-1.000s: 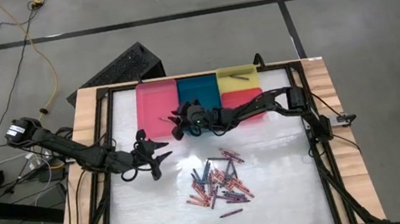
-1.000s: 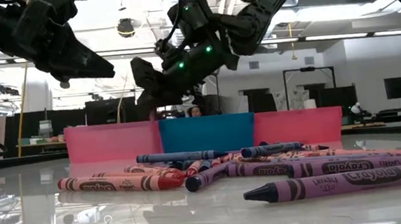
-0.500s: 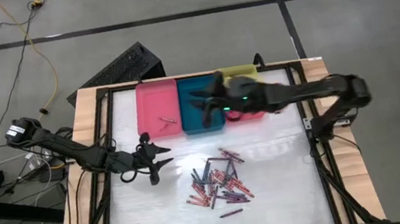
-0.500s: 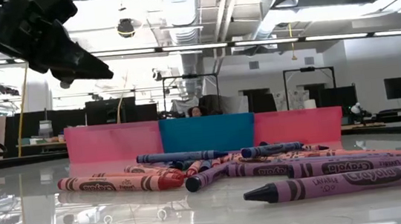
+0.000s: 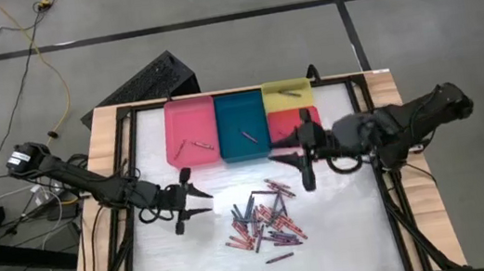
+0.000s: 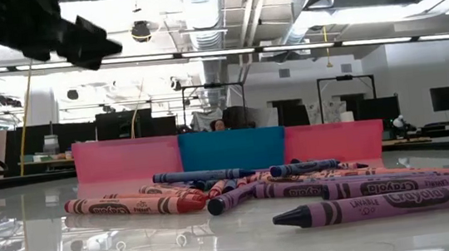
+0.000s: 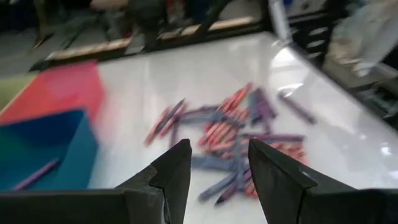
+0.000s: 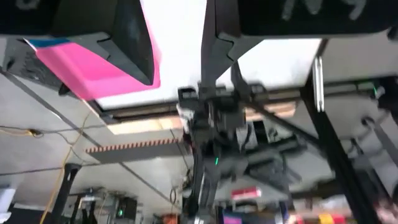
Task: Sort crayons
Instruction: Put the blue crayon into the yellow bin
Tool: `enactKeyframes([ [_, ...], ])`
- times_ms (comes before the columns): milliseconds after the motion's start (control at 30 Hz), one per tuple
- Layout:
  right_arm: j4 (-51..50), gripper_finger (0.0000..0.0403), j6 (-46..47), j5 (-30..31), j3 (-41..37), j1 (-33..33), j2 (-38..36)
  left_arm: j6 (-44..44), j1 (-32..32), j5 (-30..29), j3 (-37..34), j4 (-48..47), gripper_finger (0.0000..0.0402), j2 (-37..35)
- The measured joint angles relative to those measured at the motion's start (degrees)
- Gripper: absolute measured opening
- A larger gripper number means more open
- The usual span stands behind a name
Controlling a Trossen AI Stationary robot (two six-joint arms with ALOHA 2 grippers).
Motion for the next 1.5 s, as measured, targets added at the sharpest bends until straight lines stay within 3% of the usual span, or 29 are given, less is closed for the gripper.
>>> enactKeyframes([
  [167,-1.1,0.0133,0.0,1.5,0.0,2.0,3.2,0.4,1.0,1.6,1.4,3.6,0.0151,3.4],
  [600,-1.3,0.0132,1.7,1.4,0.0,2.3,8.8,2.9,1.8,4.7,14.2,2.8,0.0151,27.6],
  [833,-1.5,0.0132,3.1,1.3,0.0,3.1,8.8,2.4,2.5,13.0,19.1,3.0,0.0151,36.5],
  [1133,-1.6,0.0132,3.5,1.2,0.0,3.9,8.7,0.1,6.7,23.8,20.4,3.9,0.0144,41.3],
  [1500,-1.7,0.0132,3.6,1.0,0.0,4.2,8.7,3.5,7.8,23.8,19.9,3.1,0.0134,41.3],
])
